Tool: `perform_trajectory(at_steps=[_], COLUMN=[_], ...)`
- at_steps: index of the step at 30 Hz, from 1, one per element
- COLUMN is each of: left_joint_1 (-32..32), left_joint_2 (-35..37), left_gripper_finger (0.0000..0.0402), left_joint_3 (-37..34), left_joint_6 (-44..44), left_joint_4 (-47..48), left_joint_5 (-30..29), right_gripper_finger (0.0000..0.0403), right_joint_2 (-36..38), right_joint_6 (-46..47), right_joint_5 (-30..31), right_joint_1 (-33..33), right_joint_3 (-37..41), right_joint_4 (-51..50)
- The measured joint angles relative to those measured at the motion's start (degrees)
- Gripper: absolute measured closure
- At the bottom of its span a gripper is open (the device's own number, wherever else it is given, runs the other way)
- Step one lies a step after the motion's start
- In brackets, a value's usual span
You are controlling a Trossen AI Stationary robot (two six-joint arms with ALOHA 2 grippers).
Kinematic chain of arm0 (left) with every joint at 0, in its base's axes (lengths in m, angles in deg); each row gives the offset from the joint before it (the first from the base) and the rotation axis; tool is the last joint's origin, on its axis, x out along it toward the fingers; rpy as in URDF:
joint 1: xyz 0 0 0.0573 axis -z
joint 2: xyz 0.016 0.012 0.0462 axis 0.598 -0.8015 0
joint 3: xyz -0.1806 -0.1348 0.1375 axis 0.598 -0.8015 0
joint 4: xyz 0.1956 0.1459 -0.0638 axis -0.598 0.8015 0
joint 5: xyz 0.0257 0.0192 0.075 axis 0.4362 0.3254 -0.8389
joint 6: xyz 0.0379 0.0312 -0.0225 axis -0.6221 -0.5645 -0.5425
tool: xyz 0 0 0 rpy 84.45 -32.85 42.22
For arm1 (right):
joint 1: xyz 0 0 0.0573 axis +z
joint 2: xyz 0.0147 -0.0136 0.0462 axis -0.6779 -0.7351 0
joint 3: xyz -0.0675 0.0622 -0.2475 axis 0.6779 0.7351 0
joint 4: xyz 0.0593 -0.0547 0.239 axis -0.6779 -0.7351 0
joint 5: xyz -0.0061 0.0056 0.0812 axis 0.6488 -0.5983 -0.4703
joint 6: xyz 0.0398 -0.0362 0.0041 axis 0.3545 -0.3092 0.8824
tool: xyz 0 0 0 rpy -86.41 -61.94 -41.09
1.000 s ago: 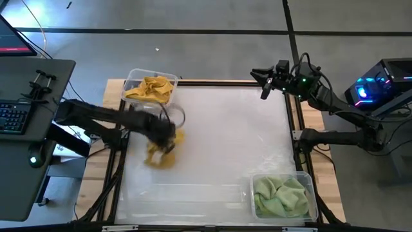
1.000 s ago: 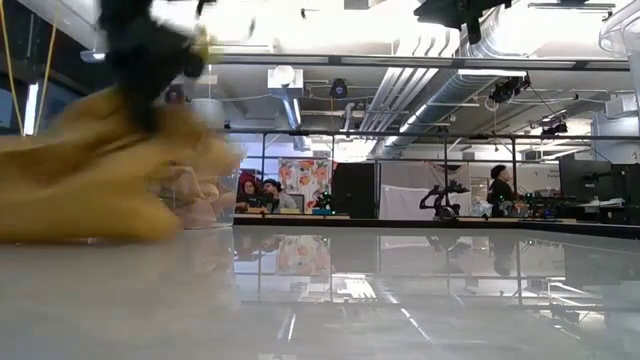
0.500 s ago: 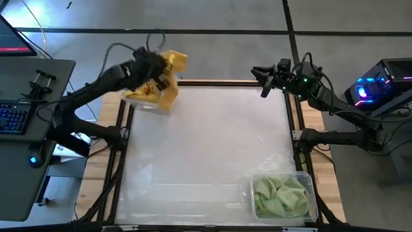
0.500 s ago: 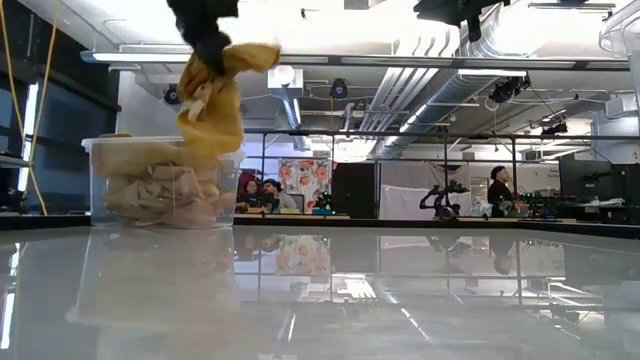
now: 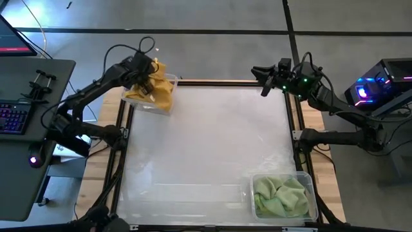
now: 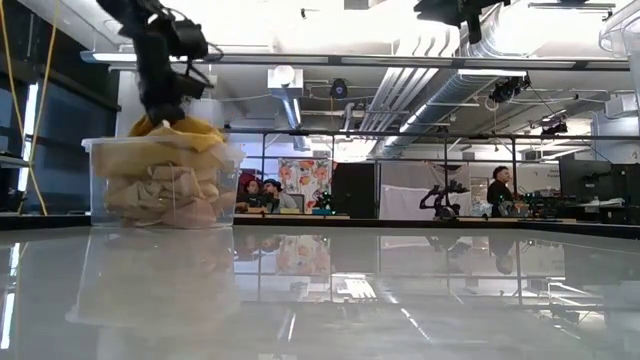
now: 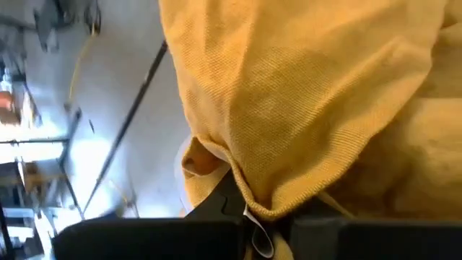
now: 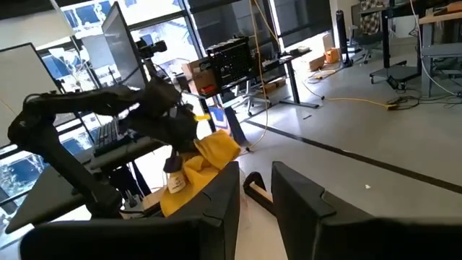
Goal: Sort towels by color in basket
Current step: Put the yellow kitchen towel into the top transparent bin
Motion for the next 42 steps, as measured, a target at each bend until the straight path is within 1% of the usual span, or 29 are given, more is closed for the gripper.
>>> perform_trajectory(at_steps=[3,5,9,12,16,18,20,22,24,26,28,32,34,38,42], left_joint_1=[-1.06,-1.53,-2.82,-3.65,-3.68,-3.63,-3.59,-3.61,-3.75,-4.57,-5.71,-8.45,-9.74,-10.67,-8.45], left_joint_2=[-0.03,-0.03,-0.01,-0.03,-0.03,-0.01,-0.01,0.03,0.08,0.1,0.04,-0.86,-1.98,-4.82,-6.96], left_gripper_finger=[0.0383,0.0369,0.0315,0.0263,0.0205,0.0185,0.0174,0.0169,0.0169,0.0172,0.0177,0.0195,0.0206,0.0235,0.0273], left_joint_3=[-2.1,-2.31,-2.29,-1.42,4.35,8.6,13.16,17.36,20.71,22.2,21.87,16.76,13.64,7.43,1.18], left_joint_6=[2.71,3.09,1.8,1.53,3.76,4.5,5.9,7.34,8.59,10.66,13.4,17.51,20.15,22.28,21.16], left_joint_4=[-1.11,-0.29,0.13,2.7,11.8,17.89,22.86,27.32,29.39,27.98,23.25,10.56,7.07,6.67,5.96], left_joint_5=[-0.16,3.25,9.94,12.29,14.21,15.59,16.1,17.56,20.61,23.14,23.48,23.15,23.76,28.47,30.53], right_gripper_finger=[0.0327,0.0327,0.0327,0.0327,0.0327,0.0327,0.0327,0.0327,0.0327,0.0327,0.0327,0.0327,0.0327,0.0327,0.0327], right_joint_2=[0.0,0.0,0.0,0.0,0.0,0.0,0.0,0.0,0.0,0.0,0.0,0.0,0.0,0.0,0.0], right_joint_6=[-0.55,-1.24,-1.51,-1.51,-1.53,-1.53,-1.53,-1.55,-1.54,-1.55,-1.55,-1.53,-1.53,-0.73,0.86], right_joint_5=[1.89,2.74,3.37,3.38,3.4,3.83,4.81,5.37,5.5,5.49,5.47,5.47,5.43,4.67,4.44], right_joint_1=[0.02,0.02,0.02,0.02,0.0,0.0,0.0,0.0,-0.02,-0.01,-0.02,-0.02,-0.02,-0.02,-0.02], right_joint_3=[0.0,0.0,0.0,0.0,0.0,0.0,0.0,0.0,0.0,0.0,0.0,0.0,0.0,0.0,0.0], right_joint_4=[0.0,0.0,0.02,0.01,0.0,0.0,0.0,0.0,0.0,-0.03,-0.04,-0.07,-0.07,-0.07,-0.21])
